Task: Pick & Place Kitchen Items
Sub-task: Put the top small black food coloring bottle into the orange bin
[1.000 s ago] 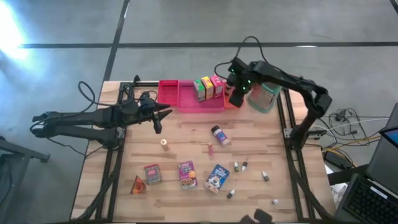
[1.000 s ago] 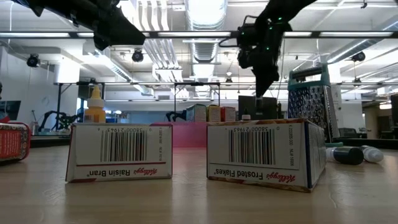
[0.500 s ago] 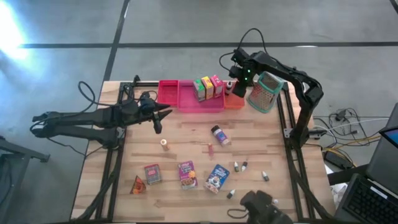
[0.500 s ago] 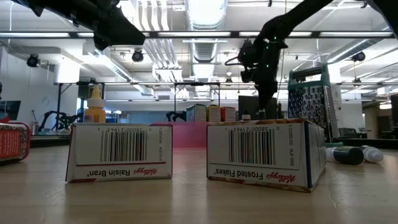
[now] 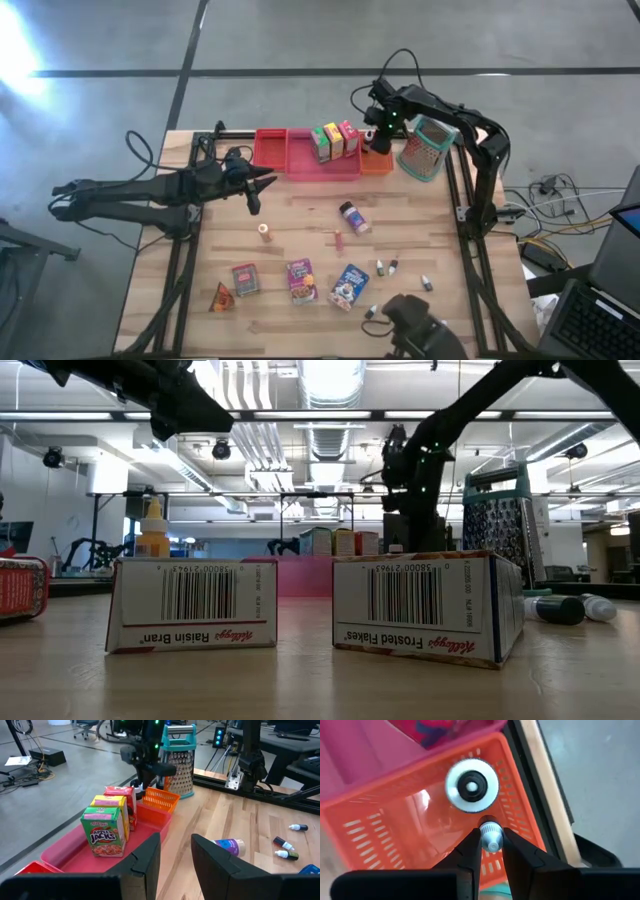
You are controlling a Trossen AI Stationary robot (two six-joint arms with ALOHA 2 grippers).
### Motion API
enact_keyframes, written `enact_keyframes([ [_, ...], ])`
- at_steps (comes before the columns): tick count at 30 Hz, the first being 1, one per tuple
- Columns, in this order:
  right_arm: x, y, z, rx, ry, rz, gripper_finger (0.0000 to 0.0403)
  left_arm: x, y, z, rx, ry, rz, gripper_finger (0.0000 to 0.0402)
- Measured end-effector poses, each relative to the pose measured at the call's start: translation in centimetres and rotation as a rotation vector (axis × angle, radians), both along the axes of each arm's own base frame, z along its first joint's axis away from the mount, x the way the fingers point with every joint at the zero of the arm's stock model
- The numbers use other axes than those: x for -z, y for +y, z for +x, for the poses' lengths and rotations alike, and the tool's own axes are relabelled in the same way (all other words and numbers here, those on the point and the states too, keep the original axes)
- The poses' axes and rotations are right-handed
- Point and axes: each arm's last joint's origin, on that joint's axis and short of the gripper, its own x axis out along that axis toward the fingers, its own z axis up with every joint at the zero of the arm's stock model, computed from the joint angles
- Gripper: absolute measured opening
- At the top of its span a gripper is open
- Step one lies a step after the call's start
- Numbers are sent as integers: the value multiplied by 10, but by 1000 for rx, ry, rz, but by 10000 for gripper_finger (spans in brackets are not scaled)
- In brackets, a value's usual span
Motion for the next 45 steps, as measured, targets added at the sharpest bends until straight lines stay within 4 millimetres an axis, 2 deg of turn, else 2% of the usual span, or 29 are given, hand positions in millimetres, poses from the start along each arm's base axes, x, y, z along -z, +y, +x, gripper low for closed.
enact_keyframes([
  [7,23,-8,5,2,9,20,59,0,0,0,0,0,0,116],
  [20,35,-10,6,-8,-9,32,63,0,0,0,0,0,0,116],
  [26,37,-9,6,-12,-6,34,61,0,0,0,0,0,0,116],
  [39,37,-10,7,-3,-16,30,120,0,0,0,1,0,0,116],
  [45,25,-5,3,-6,-15,32,132,0,0,0,0,0,0,116],
])
